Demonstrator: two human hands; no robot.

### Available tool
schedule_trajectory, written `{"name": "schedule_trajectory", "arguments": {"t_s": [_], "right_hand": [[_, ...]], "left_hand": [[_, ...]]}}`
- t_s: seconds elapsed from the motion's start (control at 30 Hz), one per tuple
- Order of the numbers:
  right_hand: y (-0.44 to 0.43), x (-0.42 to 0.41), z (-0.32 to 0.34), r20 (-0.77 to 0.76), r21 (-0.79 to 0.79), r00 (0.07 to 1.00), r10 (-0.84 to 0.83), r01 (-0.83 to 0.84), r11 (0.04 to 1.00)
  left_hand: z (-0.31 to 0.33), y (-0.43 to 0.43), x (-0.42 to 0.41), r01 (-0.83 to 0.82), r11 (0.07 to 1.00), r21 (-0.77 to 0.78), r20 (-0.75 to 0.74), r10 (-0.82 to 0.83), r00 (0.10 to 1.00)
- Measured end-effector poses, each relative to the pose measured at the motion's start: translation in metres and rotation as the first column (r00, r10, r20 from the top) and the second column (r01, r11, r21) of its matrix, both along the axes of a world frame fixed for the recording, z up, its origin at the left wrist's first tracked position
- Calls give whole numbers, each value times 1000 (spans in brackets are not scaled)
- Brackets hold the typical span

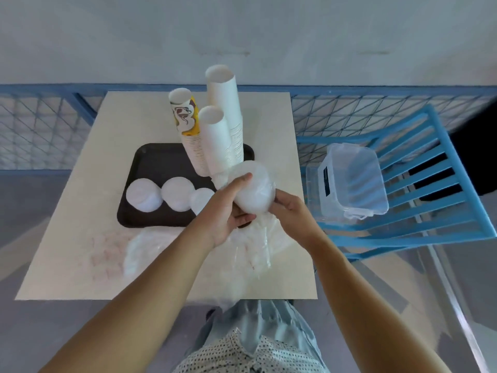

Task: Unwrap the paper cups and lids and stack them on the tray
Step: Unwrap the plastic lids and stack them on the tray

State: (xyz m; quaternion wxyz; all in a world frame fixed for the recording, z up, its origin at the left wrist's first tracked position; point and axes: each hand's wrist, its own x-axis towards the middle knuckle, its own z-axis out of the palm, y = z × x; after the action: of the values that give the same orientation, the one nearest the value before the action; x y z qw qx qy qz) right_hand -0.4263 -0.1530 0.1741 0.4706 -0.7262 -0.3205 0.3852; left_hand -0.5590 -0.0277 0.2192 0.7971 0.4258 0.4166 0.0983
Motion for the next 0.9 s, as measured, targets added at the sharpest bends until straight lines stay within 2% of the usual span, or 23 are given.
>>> {"name": "schedule_trajectory", "arguments": {"t_s": [0.1,0.2,0.4,0.47,0.53,0.6,0.67,0.73,0.8,0.87,0.9], "right_hand": [[-3,-26,15,-125,16,992,2,0,1000],[-3,-45,21,-138,7,990,-11,12,1000],[3,-63,24,-119,-56,992,-34,27,998],[4,-65,24,-69,-79,997,-31,25,997],[6,-67,27,13,-70,998,-69,70,995],[7,-67,27,55,-58,986,-158,161,985],[6,-69,30,-75,-121,970,-229,220,968],[4,-72,39,-400,-177,890,-221,161,971],[3,-78,48,-648,-176,751,-123,10,984],[5,-88,50,-717,-167,691,-97,-34,985],[6,-94,48,-708,-164,698,-111,-9,986]], "left_hand": [[13,2,-24,-12,1000,-15,23,12,1000],[19,2,-42,14,1000,21,10,-14,1000],[24,-1,-65,-28,999,-42,32,30,999],[27,-2,-71,-24,1000,-2,52,24,998],[29,-3,-75,16,990,142,66,-25,998],[27,-2,-81,124,889,441,-11,-132,991],[21,2,-88,218,729,649,-128,-178,976],[13,3,-96,252,646,721,-180,-177,968],[7,-1,-102,331,494,804,-237,-245,940],[2,-4,-105,396,277,875,-308,-312,899],[-3,-6,-107,394,185,900,-323,-325,889]]}}
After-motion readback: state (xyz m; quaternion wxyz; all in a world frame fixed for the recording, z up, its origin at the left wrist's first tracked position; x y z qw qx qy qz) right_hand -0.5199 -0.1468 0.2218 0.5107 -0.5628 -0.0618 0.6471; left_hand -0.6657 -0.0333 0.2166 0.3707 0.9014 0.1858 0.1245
